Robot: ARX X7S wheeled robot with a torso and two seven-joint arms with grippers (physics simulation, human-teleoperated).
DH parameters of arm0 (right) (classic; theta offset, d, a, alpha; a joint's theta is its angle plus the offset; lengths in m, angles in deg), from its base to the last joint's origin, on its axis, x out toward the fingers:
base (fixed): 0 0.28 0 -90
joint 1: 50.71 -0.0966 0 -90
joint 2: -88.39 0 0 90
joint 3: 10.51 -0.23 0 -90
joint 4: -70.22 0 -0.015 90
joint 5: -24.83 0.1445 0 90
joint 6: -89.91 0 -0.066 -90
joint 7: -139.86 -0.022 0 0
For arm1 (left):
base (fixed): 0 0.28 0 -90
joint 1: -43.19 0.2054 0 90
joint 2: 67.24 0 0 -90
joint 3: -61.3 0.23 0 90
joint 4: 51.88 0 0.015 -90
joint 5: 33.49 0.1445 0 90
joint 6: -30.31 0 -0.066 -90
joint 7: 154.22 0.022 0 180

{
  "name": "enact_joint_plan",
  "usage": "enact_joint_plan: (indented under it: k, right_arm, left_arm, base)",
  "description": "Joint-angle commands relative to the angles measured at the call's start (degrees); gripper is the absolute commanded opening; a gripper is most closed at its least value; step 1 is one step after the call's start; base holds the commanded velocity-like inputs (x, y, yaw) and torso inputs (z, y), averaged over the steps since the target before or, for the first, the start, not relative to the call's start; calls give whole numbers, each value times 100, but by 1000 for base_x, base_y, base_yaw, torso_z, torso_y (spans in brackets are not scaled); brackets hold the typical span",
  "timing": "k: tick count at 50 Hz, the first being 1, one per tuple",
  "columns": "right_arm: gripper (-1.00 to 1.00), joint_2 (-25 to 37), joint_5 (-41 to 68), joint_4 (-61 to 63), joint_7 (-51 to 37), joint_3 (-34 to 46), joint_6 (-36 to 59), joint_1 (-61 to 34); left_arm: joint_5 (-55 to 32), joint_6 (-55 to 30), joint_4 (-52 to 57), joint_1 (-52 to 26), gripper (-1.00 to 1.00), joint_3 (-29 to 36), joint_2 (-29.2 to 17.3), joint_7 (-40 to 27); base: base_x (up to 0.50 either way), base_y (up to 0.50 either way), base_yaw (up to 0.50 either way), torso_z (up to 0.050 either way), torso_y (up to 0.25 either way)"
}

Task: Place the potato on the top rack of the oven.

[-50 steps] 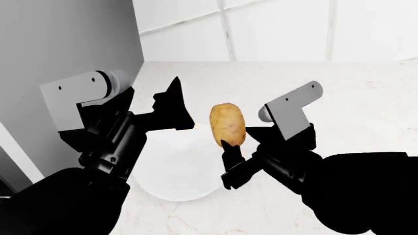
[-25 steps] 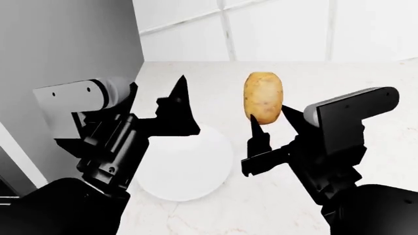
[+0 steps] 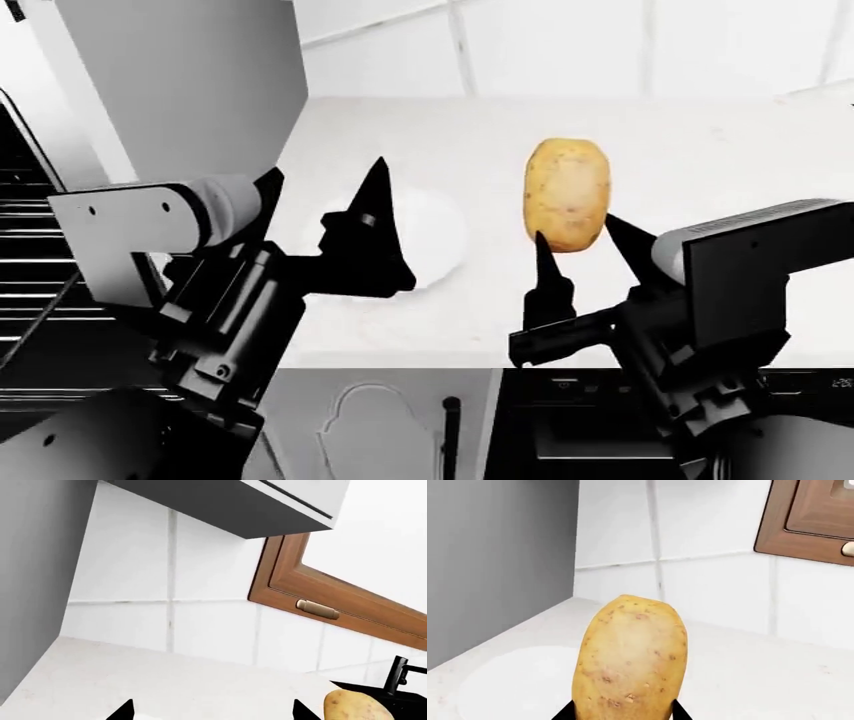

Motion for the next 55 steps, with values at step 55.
enact_joint_plan:
  k: [55]
  right_arm:
    - [-100, 753, 3292, -328, -1941, 520, 470, -2576]
  left_arm:
    - [-1354, -1212, -506, -2136, 100, 649, -360, -1437]
  base:
    - [-309, 0, 0, 0, 0]
